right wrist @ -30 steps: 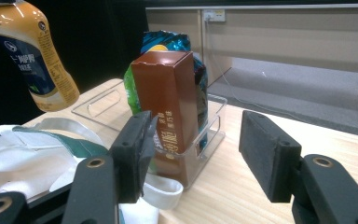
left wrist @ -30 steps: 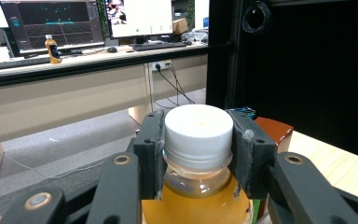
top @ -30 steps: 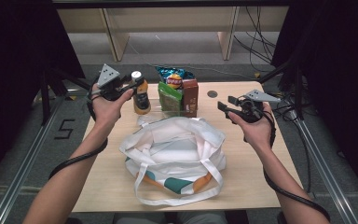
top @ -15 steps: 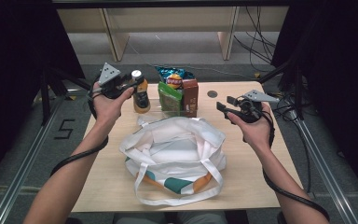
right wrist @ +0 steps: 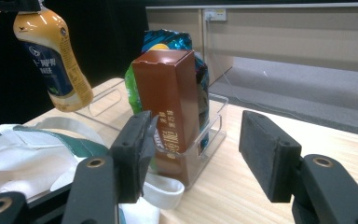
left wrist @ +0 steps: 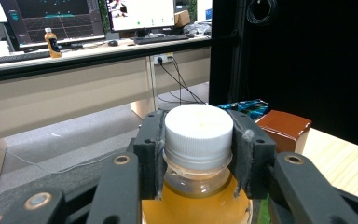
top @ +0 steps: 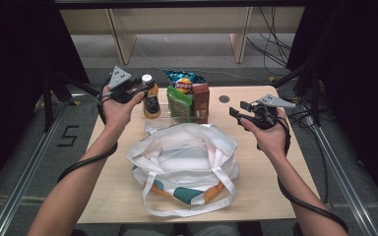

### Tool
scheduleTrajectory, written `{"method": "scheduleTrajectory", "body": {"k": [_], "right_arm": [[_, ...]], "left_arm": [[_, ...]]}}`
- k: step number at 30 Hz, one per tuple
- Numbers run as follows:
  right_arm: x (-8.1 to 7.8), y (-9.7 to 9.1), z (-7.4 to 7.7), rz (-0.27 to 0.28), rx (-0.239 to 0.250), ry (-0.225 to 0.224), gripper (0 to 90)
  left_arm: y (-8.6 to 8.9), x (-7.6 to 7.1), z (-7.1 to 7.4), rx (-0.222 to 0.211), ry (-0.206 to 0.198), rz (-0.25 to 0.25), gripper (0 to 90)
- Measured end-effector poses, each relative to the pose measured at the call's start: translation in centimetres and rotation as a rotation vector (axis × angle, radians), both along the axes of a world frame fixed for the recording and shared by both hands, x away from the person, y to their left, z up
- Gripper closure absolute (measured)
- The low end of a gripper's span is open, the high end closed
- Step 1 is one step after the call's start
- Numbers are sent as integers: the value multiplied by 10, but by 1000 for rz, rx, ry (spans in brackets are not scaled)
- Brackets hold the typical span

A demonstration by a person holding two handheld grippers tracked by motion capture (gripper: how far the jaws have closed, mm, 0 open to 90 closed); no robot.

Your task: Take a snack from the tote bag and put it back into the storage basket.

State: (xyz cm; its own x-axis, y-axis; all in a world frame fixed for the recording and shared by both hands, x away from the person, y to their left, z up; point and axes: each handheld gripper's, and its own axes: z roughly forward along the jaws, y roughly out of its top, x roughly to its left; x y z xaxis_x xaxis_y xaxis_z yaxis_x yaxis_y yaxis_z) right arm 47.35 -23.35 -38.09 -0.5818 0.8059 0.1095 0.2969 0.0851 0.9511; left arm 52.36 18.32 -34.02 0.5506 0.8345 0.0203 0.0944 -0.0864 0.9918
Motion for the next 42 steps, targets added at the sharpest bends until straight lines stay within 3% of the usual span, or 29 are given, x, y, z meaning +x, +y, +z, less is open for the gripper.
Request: {"method": "scheduleTrajectory", "body": {"k": [22, 25, 35, 42], "right_arm": [[0, -1, 0, 3, -3, -7, 449], [-1, -1, 1, -8, 1, 16, 449], [0, -1, 0, 3, -2, 3, 449], [-1, 0, 0, -2, 7, 17, 449]], "left_arm": [[5, 12, 1, 26, 11, 14, 586], [6, 14, 0, 30, 12, 17, 586], [7, 17, -4, 45, 15, 23, 586], [7, 20, -6, 45, 21, 32, 586]]}}
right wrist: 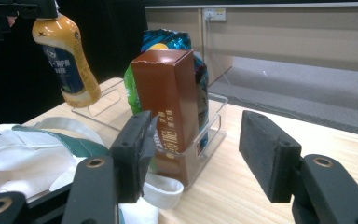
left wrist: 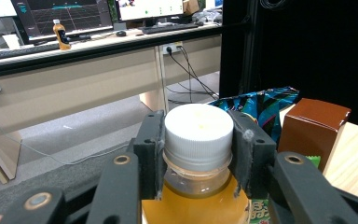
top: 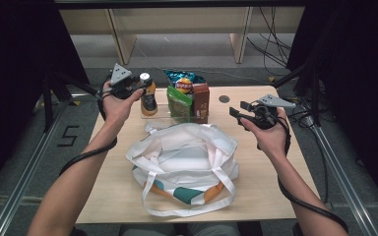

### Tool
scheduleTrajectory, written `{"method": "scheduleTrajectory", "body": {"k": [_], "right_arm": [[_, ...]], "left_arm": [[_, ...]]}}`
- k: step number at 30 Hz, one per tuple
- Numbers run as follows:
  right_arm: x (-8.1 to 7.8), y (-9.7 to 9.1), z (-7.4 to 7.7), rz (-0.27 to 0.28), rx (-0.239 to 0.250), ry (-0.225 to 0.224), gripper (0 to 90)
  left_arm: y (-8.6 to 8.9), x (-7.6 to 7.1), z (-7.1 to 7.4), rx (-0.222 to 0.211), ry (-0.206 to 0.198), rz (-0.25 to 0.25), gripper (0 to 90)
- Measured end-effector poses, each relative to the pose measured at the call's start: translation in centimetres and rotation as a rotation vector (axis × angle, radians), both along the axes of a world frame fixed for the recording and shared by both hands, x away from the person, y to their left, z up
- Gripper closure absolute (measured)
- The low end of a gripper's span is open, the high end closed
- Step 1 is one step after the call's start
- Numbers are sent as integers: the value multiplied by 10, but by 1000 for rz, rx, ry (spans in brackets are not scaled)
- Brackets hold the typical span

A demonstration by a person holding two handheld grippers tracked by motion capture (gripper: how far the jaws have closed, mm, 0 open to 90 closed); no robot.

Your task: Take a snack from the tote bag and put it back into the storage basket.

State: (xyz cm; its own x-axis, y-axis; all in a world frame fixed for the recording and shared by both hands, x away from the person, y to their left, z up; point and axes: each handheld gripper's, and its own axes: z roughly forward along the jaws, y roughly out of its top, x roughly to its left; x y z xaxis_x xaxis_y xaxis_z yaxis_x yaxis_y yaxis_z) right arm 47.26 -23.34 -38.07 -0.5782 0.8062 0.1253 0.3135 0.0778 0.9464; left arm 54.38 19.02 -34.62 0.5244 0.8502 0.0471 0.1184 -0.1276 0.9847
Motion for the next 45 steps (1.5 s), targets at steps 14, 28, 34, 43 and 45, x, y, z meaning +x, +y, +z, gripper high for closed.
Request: {"method": "scheduleTrajectory", "body": {"k": [14, 28, 34, 43, 45], "right_arm": [[0, -1, 0, -4, 6, 0, 448], [0, 0, 0, 0, 7, 2, 448], [0, -1, 0, -2, 7, -5, 448], [0, -2, 1, -8, 9, -11, 448], [0, -2, 1, -7, 9, -11, 448]], "left_arm": [[-2, 5, -1, 5, 5, 2, 586], [-2, 10, -3, 12, 8, 4, 585], [-2, 12, -5, 15, 14, 8, 586], [-3, 14, -9, 21, 22, 1, 586], [-2, 15, -10, 22, 27, 3, 585]]}}
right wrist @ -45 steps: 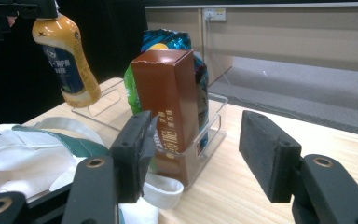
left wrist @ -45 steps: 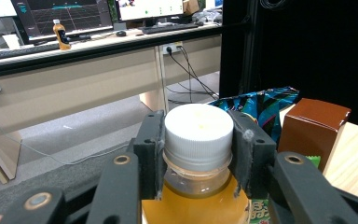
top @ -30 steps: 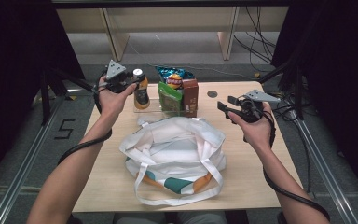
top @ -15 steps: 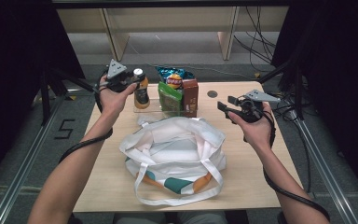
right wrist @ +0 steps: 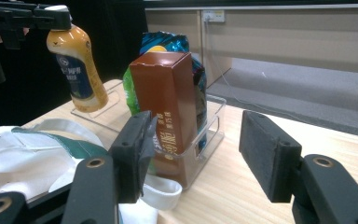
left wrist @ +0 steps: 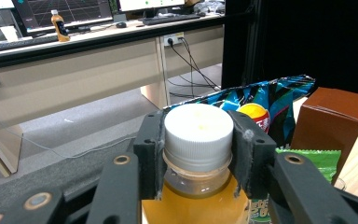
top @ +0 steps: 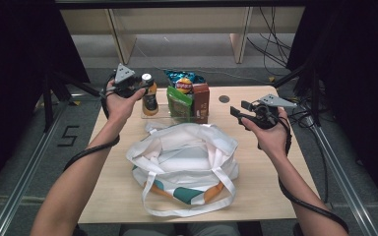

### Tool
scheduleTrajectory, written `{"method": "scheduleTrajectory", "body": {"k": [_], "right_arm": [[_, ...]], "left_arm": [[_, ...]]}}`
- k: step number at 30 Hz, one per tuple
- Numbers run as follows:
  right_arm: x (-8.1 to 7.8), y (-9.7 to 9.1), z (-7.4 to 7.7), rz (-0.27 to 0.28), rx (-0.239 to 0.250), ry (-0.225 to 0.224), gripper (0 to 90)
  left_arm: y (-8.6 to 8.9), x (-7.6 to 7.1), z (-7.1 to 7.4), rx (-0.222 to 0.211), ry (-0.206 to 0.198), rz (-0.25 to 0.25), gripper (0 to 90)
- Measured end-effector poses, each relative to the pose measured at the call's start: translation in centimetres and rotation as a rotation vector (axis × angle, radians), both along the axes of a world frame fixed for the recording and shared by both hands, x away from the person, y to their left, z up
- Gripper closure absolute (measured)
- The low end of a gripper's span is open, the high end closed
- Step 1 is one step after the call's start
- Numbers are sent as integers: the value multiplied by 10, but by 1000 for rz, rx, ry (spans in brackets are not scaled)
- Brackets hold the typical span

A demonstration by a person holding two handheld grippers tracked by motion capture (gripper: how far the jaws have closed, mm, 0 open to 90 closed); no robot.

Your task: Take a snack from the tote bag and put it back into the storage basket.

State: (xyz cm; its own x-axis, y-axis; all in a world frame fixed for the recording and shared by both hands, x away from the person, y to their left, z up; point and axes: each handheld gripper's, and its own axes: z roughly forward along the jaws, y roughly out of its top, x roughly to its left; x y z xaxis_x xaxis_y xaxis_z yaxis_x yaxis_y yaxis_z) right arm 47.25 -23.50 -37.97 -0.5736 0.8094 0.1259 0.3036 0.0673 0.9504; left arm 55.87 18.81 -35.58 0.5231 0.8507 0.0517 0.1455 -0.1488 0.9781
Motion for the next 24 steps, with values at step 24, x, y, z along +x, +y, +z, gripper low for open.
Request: {"method": "scheduleTrajectory", "body": {"k": [24], "right_arm": [[0, 0, 0, 3, -4, 5, 448]], "left_arm": [[1, 5, -8, 3, 18, 5, 585]]}}
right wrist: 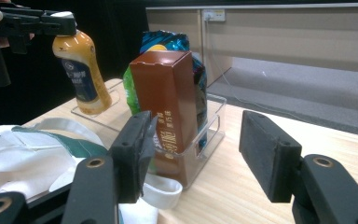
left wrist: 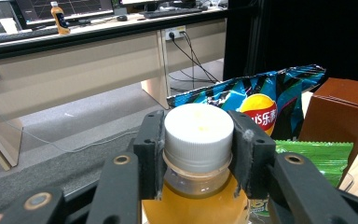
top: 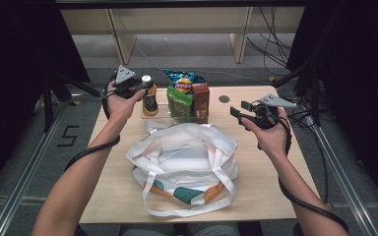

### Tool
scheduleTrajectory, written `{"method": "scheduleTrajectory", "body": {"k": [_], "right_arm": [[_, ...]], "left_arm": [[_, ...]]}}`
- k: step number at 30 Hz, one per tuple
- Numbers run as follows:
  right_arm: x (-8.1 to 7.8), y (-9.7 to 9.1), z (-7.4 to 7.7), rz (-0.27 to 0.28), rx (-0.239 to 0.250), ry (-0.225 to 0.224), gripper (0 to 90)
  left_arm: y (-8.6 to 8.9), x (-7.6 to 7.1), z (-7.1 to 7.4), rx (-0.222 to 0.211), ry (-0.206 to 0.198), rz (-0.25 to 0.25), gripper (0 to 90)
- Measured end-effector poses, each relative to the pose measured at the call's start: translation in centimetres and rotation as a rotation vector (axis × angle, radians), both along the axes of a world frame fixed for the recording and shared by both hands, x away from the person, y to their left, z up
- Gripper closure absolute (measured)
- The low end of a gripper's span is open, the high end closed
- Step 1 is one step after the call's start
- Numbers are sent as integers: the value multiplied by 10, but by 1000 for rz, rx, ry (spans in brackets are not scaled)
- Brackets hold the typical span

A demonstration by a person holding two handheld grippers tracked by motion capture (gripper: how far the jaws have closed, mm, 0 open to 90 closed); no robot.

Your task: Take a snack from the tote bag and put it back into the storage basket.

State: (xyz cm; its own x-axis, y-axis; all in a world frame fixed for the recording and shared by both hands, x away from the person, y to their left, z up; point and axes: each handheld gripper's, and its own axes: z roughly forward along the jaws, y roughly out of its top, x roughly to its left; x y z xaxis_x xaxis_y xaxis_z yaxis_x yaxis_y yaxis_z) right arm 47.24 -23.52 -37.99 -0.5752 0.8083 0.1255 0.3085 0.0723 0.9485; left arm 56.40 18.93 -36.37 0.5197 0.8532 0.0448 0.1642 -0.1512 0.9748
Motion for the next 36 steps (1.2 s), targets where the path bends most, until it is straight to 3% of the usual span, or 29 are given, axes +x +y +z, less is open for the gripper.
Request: {"method": "scheduleTrajectory", "body": {"k": [6, 14, 33, 36], "right_arm": [[2, -1, 0, 7, -8, -19, 448], [-1, 1, 0, -2, 10, 14, 448], [2, -1, -1, 9, -6, -8, 448], [1, -1, -1, 7, -1, 5, 447]], "left_arm": [[-1, 1, -2, 3, 5, -4, 585], [0, 2, -4, 3, 10, -2, 585], [1, 2, -11, 17, 27, -15, 585], [2, 2, -12, 16, 27, -13, 585]]}}
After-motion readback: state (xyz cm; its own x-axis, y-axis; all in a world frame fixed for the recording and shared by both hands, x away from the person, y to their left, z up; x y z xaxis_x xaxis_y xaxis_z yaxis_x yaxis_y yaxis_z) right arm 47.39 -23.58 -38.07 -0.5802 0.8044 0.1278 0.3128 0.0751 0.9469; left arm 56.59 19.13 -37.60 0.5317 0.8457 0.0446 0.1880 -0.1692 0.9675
